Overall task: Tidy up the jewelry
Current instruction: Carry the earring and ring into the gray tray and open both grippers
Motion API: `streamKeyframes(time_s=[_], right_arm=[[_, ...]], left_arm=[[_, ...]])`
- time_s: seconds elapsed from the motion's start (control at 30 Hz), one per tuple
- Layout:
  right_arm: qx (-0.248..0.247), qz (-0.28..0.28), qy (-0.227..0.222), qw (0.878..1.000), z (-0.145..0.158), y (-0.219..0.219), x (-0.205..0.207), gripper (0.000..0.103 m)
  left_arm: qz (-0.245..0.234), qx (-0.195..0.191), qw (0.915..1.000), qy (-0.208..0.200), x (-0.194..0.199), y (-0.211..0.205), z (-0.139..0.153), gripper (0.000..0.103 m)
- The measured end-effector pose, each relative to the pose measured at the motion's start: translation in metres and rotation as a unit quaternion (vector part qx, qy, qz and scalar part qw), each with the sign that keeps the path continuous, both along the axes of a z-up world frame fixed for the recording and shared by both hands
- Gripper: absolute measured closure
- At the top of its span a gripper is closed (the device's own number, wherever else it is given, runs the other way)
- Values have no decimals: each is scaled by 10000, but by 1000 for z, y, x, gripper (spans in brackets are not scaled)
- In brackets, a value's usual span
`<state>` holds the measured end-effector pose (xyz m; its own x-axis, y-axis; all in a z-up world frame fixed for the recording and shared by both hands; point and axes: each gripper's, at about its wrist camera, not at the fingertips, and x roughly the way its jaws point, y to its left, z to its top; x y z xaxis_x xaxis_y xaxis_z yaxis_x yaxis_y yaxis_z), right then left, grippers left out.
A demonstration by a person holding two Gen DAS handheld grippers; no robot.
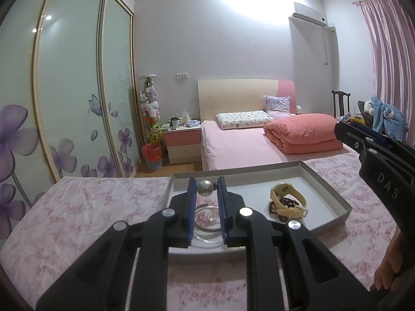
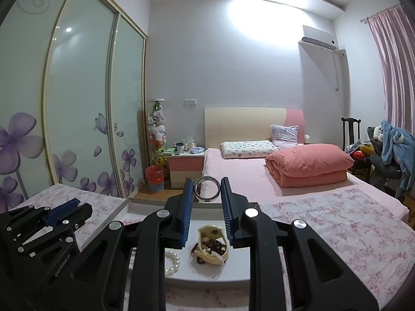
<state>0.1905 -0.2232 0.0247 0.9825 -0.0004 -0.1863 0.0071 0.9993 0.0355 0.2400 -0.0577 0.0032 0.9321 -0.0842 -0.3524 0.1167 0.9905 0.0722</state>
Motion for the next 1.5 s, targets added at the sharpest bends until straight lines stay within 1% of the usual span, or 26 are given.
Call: streamKeyframes(time_s=[0.2,0.3,0.37,0.47,0.5,0.6,0.83,0.9,0.93,0.97,1.03,1.07,1.23,1.4,1.5], right_arm=[[243,-73,147,9996,0,-8,35,80],[365,-47,336,9988,-9,-10,51,80],[404,-9,492,9980,-20,-12,58,80],[271,77,891,9956,-40,-7,71,80],[293,124,1005,9944,-44,-6,75,80],[323,226,1241,9915,-49,-5,82,80],[536,339,1555,9858,-57,-12,91,80],[601,398,1655,9836,-59,-11,92,79],[646,420,1685,9827,-60,-12,94,75],[683,433,1705,9820,-60,-12,95,67],[744,389,1650,9827,-59,-15,94,62],[761,368,1620,9832,-59,-17,94,62],[897,184,1564,9834,-57,-25,94,62],[940,42,1542,9836,-57,-31,95,62],[946,11,1510,9840,-53,-33,92,59]], left_arm=[[57,-67,9999,-48,32,-8,-3,87],[63,-122,9999,15,49,-11,-12,87],[52,-172,9998,98,57,-10,-22,87],[-32,-245,9990,380,68,-7,-35,86],[-66,-258,9986,451,71,-8,-37,87],[-189,-306,9976,592,75,-8,-42,86],[-351,-370,9959,748,82,-7,-49,86],[-361,-366,9959,739,82,-8,-49,86],[-362,-365,9960,734,82,-8,-49,86],[-370,-374,9959,742,82,-8,-49,85],[-379,-393,9956,760,82,-9,-49,82],[-380,-402,9956,763,81,-9,-49,78],[-423,-459,9950,777,80,-9,-48,72],[-468,-564,9944,766,79,-7,-47,60],[-434,-642,9935,832,79,-3,-44,54]])
